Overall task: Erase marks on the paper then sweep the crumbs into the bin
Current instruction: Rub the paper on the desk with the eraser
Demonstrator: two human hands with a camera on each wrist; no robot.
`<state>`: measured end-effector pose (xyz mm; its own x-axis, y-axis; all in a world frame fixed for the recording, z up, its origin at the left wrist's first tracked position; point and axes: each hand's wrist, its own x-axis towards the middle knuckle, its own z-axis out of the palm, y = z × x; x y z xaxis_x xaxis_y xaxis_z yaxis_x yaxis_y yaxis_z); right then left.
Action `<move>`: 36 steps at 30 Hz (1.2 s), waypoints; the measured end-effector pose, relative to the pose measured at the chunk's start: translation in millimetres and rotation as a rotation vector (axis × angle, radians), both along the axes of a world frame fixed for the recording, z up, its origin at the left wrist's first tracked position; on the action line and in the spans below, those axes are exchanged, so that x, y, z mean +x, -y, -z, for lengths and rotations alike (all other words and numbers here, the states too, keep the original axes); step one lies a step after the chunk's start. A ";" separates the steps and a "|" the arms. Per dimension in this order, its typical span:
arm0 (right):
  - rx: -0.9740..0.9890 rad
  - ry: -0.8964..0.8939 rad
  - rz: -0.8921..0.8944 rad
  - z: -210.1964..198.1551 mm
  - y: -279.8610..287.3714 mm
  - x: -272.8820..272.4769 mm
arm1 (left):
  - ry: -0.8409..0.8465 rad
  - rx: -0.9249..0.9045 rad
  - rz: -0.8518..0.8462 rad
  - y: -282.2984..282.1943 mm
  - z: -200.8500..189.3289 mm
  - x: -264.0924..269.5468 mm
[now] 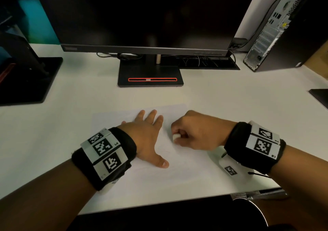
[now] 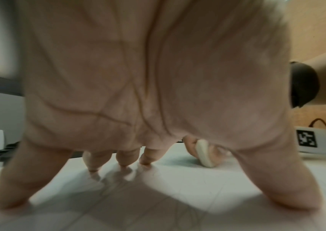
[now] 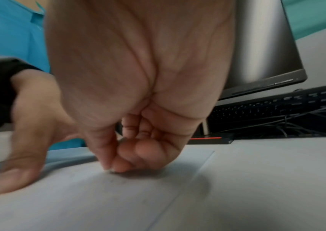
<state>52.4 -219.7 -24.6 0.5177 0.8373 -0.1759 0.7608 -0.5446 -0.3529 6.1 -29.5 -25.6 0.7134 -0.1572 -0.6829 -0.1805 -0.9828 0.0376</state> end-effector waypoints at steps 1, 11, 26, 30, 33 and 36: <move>-0.008 -0.041 -0.023 0.0 0.3 -3.9 | -0.002 0.000 0.000 -0.2 0.1 -0.2; -0.004 -0.067 -0.050 -2.5 -1.3 -11.1 | -0.005 0.004 0.009 0.0 -0.7 -0.4; 0.010 0.014 -0.006 -2.8 -4.6 -3.4 | -0.003 0.004 0.010 -0.4 -0.7 -1.3; -0.013 -0.108 -0.072 -3.7 -5.2 -14.6 | -0.003 0.002 0.008 -0.6 0.1 -0.8; -0.016 -0.051 0.000 -4.1 -5.4 -3.9 | 0.002 -0.006 0.008 -0.8 -0.1 -1.0; 0.026 -0.024 -0.021 -1.0 -7.6 -9.9 | 0.005 -0.009 0.005 -0.8 0.1 -1.3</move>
